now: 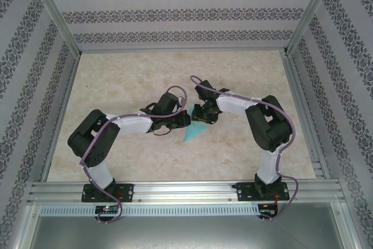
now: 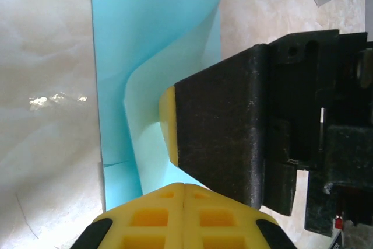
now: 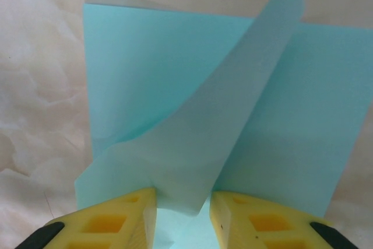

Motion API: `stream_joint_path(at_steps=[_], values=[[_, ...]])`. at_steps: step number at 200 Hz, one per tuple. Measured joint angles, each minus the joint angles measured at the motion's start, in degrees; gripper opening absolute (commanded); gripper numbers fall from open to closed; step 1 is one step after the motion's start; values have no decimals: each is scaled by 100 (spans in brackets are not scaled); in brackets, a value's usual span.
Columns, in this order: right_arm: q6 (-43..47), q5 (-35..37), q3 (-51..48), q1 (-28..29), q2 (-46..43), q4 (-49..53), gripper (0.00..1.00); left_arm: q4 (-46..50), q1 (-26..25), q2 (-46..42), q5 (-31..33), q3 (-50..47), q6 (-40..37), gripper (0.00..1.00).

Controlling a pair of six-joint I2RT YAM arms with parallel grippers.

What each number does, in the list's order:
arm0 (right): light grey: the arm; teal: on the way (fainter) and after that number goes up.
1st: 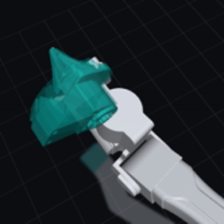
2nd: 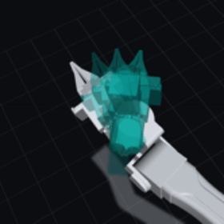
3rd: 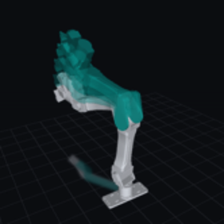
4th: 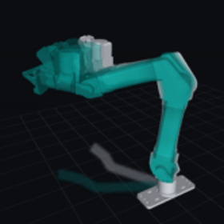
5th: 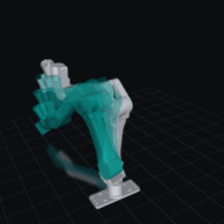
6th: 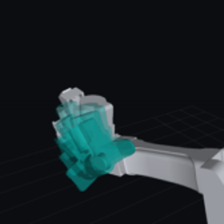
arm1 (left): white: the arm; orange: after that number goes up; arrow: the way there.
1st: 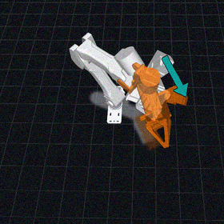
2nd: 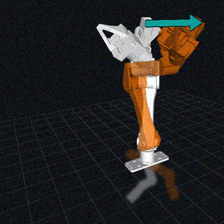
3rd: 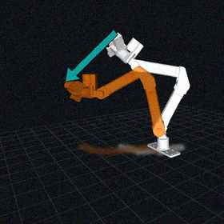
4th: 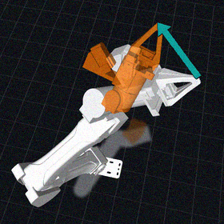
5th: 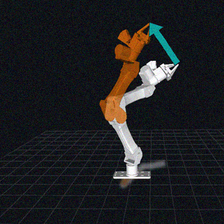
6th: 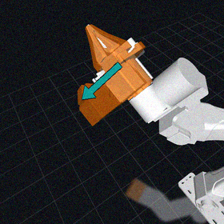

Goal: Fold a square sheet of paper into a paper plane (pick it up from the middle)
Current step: Fourth fold the wing at the center of the table.

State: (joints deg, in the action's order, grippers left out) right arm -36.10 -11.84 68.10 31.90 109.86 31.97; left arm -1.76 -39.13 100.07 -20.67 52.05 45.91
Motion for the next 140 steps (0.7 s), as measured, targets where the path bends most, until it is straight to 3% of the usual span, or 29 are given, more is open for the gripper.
stream_joint_path(at_steps=[140], values=[[-326, -2, 48, -2, 55, 15, 40, -90, -2, 389, -391, 0, 7, 6]])
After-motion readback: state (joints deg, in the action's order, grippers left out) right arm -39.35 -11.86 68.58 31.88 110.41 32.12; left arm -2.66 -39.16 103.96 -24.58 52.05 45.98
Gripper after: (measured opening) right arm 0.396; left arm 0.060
